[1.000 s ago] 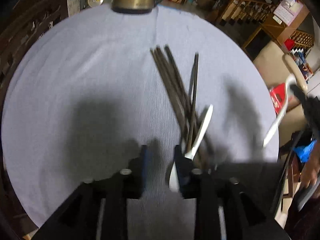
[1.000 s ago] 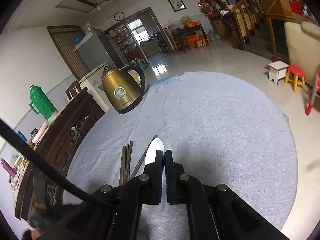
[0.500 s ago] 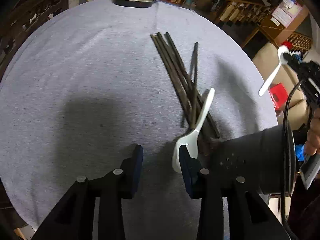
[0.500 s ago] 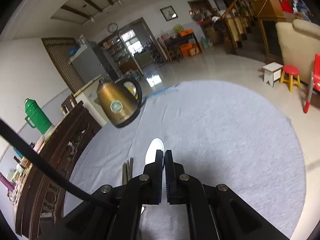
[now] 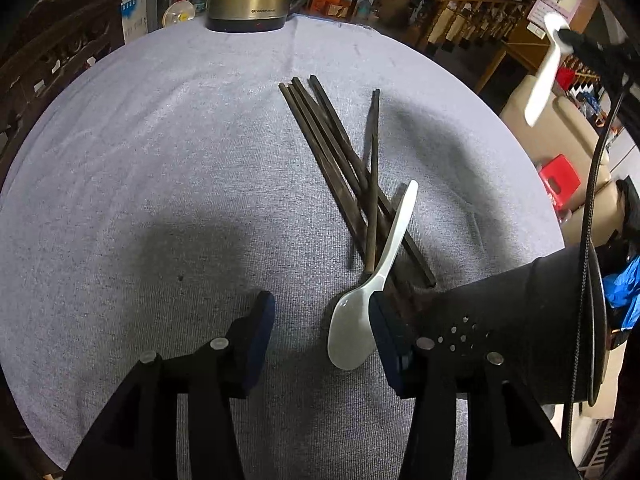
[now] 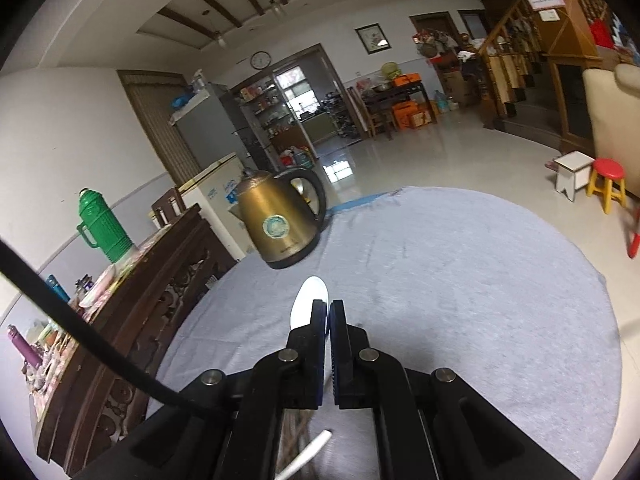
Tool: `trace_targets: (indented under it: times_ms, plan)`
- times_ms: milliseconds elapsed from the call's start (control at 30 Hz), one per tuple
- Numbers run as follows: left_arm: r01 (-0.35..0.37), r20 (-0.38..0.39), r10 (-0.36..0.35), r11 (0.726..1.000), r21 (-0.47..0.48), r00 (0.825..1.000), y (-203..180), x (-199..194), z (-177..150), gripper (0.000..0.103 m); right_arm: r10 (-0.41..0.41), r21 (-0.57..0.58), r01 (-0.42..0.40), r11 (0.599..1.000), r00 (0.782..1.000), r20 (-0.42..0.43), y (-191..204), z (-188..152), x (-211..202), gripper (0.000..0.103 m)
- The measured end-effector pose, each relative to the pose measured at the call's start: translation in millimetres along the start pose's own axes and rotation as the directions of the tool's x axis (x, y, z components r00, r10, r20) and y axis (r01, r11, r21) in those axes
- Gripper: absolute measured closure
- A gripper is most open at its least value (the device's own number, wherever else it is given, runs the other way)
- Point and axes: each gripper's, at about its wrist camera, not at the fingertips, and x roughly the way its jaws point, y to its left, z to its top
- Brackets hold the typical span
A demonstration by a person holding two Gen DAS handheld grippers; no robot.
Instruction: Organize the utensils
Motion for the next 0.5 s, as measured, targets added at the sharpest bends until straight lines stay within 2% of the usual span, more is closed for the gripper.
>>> trace_targets:
  times_ms: [300, 400, 500]
  plan:
    - [-0.018, 0.055, 0.019, 0.999, -0.032, 0.998, 22, -30, -7, 0.053, 0.107, -0.066, -0.106, 0.992, 0.994, 0.016, 69, 14, 0, 0.1]
    - [-0.033, 0.073, 0.034, 0.999, -0.015, 0.997, 24, -36, -7, 0.053, 0.134, -0.102, -0.131, 0.986, 0.99, 0.03, 85, 14, -16, 0.1]
    - [-0.029, 0.08, 0.027, 0.999, 0.025, 0.996, 16, -43, -10, 0.053, 0.112, -0.164, -0.102, 0.981, 0.992, 0.055, 90, 8, -44, 0.1]
